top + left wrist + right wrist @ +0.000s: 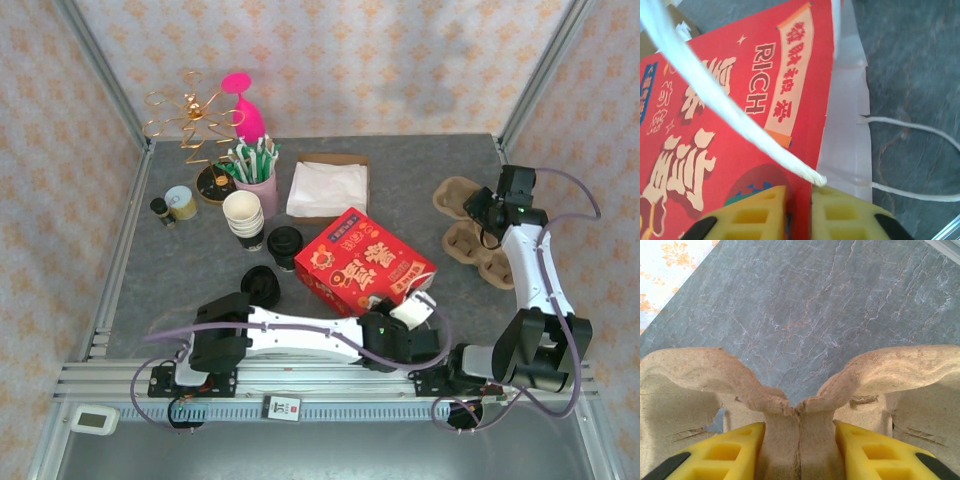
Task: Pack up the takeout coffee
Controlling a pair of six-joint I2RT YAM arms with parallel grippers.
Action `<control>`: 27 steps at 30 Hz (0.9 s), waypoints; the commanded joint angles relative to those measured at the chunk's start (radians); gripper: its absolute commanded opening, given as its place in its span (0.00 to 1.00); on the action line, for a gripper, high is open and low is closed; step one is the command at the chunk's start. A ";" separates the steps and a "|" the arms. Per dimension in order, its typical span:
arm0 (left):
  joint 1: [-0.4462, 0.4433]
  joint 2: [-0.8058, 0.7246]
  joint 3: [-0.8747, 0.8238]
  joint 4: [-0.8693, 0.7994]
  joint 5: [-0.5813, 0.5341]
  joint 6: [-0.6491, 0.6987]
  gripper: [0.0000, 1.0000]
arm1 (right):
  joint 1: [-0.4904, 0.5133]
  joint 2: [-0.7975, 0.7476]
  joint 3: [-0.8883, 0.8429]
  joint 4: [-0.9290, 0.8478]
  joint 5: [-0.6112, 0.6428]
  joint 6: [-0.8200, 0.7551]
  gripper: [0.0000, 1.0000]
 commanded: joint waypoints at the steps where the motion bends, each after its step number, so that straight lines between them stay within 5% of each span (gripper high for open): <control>1: 0.027 -0.074 0.033 -0.023 -0.038 -0.026 0.09 | -0.007 -0.046 0.041 -0.028 0.010 -0.005 0.37; 6: 0.037 -0.122 0.073 -0.025 -0.007 -0.048 0.00 | -0.007 -0.065 0.062 -0.050 0.003 -0.004 0.37; 14: 0.097 -0.246 0.181 0.093 0.115 -0.154 0.00 | -0.007 -0.103 0.168 -0.126 -0.012 -0.011 0.38; 27: 0.301 -0.502 -0.150 0.318 0.396 -0.358 0.00 | -0.007 -0.103 0.315 -0.229 -0.065 -0.052 0.38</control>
